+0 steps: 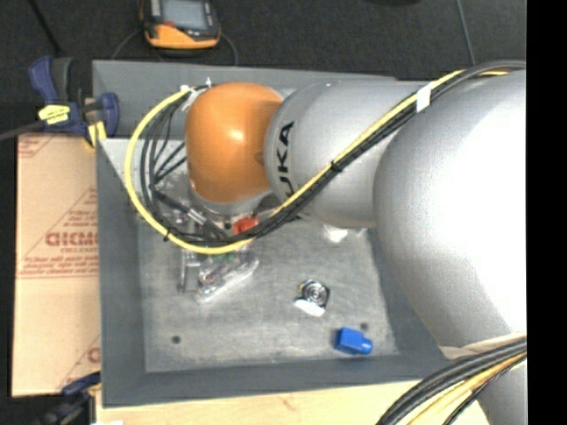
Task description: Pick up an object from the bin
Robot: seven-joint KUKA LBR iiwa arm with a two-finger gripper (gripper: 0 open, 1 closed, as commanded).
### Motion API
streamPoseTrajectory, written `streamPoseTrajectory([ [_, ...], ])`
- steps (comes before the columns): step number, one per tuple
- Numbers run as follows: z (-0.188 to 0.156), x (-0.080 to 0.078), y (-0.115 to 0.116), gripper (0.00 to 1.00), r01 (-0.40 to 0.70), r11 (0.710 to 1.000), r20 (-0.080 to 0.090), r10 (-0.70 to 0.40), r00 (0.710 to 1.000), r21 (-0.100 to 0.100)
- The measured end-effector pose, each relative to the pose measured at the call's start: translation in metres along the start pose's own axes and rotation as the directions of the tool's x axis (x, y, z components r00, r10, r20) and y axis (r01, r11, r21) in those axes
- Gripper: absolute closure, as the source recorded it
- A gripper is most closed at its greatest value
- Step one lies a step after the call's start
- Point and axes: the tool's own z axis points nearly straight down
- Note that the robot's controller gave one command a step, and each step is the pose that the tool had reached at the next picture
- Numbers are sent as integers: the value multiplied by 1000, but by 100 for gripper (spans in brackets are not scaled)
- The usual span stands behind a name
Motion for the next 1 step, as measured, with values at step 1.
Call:
streamPoseTrajectory([
  [1,80,-10,-77,0,198,980,2,-198,980,-3],
])
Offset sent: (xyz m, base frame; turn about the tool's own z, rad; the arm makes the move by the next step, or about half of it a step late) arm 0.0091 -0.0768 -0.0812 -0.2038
